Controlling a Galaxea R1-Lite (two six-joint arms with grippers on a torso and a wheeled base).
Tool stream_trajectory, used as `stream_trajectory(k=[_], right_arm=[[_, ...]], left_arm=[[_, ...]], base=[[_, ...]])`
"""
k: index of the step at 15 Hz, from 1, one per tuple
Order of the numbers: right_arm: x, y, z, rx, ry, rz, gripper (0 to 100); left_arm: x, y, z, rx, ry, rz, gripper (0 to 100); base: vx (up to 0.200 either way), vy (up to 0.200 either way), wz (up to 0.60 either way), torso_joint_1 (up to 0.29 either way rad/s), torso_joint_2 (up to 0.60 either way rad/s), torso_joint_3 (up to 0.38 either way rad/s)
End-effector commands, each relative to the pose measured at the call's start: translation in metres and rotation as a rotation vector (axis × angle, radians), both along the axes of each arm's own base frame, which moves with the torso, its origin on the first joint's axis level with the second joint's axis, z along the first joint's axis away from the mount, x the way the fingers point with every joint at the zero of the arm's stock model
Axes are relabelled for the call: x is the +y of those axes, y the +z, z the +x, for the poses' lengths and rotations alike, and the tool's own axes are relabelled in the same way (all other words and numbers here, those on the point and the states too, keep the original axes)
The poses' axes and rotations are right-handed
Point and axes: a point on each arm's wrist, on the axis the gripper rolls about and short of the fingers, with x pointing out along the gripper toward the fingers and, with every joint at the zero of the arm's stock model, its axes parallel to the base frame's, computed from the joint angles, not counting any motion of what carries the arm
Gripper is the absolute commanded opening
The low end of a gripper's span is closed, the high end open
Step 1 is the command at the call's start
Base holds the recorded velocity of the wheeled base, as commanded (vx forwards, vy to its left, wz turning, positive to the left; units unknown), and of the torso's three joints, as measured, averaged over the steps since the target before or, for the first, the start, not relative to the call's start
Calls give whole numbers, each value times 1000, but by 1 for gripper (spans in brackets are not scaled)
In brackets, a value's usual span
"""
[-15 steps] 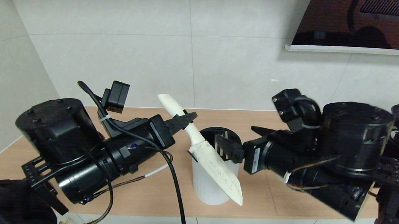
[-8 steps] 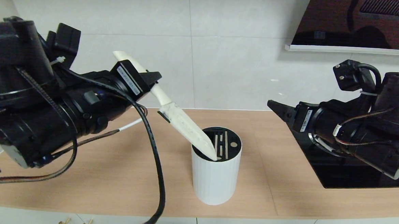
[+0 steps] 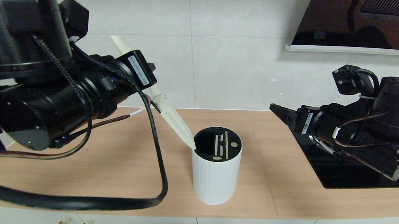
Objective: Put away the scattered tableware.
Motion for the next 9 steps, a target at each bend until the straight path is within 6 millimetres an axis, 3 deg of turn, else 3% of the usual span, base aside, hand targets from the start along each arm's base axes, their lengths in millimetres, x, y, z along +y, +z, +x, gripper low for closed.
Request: stream_trajectory(k=[1,3,6,7,9], right_arm=[[0,1,-1,-3,-1,2,100],[0,1,-1,-2,-4,1,100],[0,-4,1,11,-3,-7,100],[2,-6,2,16,-2,-19,100],[3,-11,4,24,0,-40,100]], left_arm=[[-31,10,7,-40,6,79,0],[-42,20,-1,-74,9,131,0],[-46,20,-21,-80,50,205,0],[-54,19,-28,-82,17,223,0],[-71,4,-23,-62,-3,244,0]], base=[[0,0,0,0,0,0],[0,0,0,0,0,0],[0,0,0,0,0,0],[0,0,0,0,0,0],[0,0,0,0,0,0]])
